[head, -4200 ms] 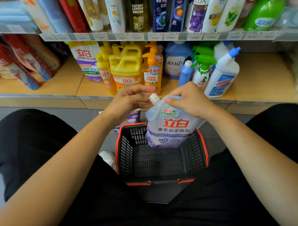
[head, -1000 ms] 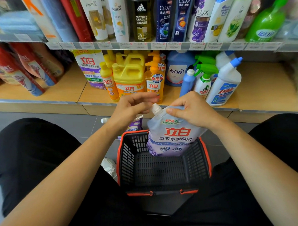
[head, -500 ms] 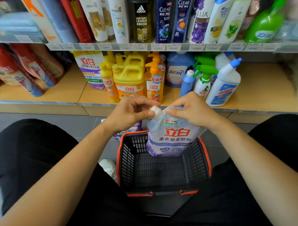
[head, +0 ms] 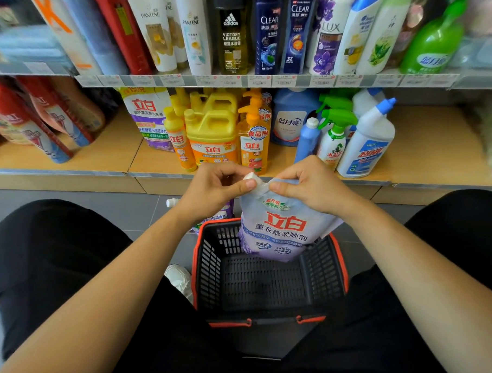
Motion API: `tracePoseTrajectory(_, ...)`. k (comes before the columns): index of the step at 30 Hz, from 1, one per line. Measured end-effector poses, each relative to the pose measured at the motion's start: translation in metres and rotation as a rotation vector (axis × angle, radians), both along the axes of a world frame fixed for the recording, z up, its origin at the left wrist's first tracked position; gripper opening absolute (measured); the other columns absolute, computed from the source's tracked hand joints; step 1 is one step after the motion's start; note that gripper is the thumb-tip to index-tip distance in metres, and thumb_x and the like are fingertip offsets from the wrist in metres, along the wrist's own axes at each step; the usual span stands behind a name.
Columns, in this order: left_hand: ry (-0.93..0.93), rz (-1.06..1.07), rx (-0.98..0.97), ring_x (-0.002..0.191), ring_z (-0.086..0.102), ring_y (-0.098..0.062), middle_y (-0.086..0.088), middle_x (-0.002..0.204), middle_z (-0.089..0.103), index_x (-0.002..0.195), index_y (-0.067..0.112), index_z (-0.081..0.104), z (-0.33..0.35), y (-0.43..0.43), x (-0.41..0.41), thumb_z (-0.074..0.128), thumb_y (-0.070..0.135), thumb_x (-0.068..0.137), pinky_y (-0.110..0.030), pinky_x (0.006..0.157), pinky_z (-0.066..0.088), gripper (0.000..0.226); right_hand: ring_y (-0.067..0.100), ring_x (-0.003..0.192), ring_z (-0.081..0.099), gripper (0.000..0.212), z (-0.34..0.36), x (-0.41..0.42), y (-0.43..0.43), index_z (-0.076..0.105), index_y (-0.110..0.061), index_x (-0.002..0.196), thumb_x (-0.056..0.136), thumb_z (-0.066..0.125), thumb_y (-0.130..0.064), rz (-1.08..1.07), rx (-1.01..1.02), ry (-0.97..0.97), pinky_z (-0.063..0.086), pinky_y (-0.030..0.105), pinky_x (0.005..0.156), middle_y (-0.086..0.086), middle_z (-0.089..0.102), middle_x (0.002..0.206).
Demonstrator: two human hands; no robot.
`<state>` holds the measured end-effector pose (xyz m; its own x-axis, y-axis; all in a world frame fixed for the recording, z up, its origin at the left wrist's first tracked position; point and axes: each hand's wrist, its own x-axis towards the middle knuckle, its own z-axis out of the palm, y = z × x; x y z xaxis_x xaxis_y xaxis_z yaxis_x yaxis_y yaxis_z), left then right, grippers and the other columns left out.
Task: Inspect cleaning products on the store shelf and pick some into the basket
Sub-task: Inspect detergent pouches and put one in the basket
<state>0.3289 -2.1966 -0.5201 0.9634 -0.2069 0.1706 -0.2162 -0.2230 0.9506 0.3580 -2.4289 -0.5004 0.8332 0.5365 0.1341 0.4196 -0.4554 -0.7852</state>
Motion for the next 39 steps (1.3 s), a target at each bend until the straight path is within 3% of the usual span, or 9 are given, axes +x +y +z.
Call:
tracePoseTrajectory(5,0.124,-0.076,0.059,0.094,0.072,-0.014,0.004,0.096,0.076,0.113,0.008,0.071,-0.007,-0.003,-0.002,0.076,0.024,0.084,-0.031,0.085,0.059,0.033,0.015,0.067,0.057,0.024,-0.002,0.004,-0.001,0.077,0.003,0.089,0.092,0.07,-0.02,-0.026,-0.007,-0.008,0.045,0.038,0.06,0.03,0.069,0.084)
tracePoseTrajectory(9,0.13,-0.105,0.043,0.105,0.066,-0.047,-0.029,0.109,0.071,0.109,-0.013,0.066,-0.016,-0.01,0.0,0.07,0.014,0.09,-0.062,0.094,0.051,0.034,0.005,0.067,0.056,0.014,-0.001,0.005,-0.004,0.08,-0.006,0.09,0.091,0.072,-0.018,-0.055,0.07,0.036,0.048,0.035,0.06,0.017,0.074,0.081)
tracePoseTrajectory(11,0.143,-0.072,-0.02,0.1,0.066,-0.049,-0.036,0.107,0.067,0.105,-0.017,0.065,-0.017,-0.013,-0.001,0.07,0.018,0.087,-0.066,0.09,0.051,0.04,0.0,0.071,0.056,0.016,-0.002,0.007,-0.006,0.079,-0.006,0.092,0.091,0.072,-0.02,-0.033,0.108,0.119,0.048,0.027,0.063,0.005,0.076,0.08)
tracePoseTrajectory(15,0.168,0.041,-0.081,0.085,0.072,-0.022,-0.013,0.09,0.076,0.089,0.0,0.071,-0.022,-0.008,0.001,0.073,0.026,0.083,-0.041,0.076,0.061,0.027,0.004,0.086,0.066,0.036,-0.004,0.018,-0.035,0.075,-0.005,0.103,0.084,0.074,-0.035,0.002,0.085,0.309,0.051,0.02,0.078,-0.006,0.075,0.095)
tracePoseTrajectory(19,0.193,0.138,-0.133,0.08,0.073,-0.021,-0.008,0.087,0.078,0.081,0.012,0.074,-0.026,0.001,0.007,0.076,0.031,0.08,-0.035,0.073,0.06,0.019,0.008,0.103,0.07,0.047,-0.017,0.022,-0.068,0.068,-0.012,0.12,0.076,0.084,-0.007,0.047,-0.106,0.404,0.054,0.023,0.092,-0.004,0.075,0.111)
tracePoseTrajectory(26,0.283,0.276,-0.312,0.088,0.076,-0.027,-0.014,0.098,0.078,0.095,0.006,0.077,-0.031,0.007,0.005,0.071,0.019,0.092,-0.032,0.074,0.061,0.014,0.0,0.08,0.068,0.032,-0.034,0.014,-0.049,0.074,-0.004,0.11,0.079,0.078,0.005,-0.21,0.108,0.168,0.056,0.021,0.082,0.007,0.076,0.096)
tracePoseTrajectory(30,0.36,0.323,-0.364,0.081,0.075,-0.024,-0.017,0.095,0.078,0.096,-0.001,0.075,-0.035,0.007,0.001,0.068,0.016,0.095,-0.031,0.069,0.06,0.019,-0.007,0.075,0.067,0.031,-0.036,0.008,-0.036,0.076,-0.014,0.101,0.079,0.077,0.008,-0.341,0.301,0.118,0.051,0.011,0.074,-0.018,0.075,0.079)
tracePoseTrajectory(36,0.437,0.365,-0.407,0.079,0.073,-0.024,-0.017,0.094,0.077,0.101,-0.006,0.072,-0.039,0.006,-0.003,0.069,0.019,0.094,-0.031,0.068,0.059,0.027,0.006,0.074,0.07,0.046,-0.049,0.004,-0.022,0.075,-0.021,0.056,0.078,0.069,0.019,-0.434,0.549,0.28,0.056,0.022,0.074,-0.006,0.076,0.071)
tracePoseTrajectory(39,0.449,0.375,-0.411,0.078,0.074,-0.025,-0.018,0.093,0.078,0.097,-0.004,0.074,-0.041,0.007,-0.003,0.07,0.019,0.094,-0.033,0.068,0.06,0.023,0.007,0.071,0.069,0.042,-0.054,0.004,-0.021,0.075,-0.021,0.062,0.08,0.069,0.016,-0.449,0.574,0.32,0.056,0.024,0.07,-0.004,0.076,0.074)
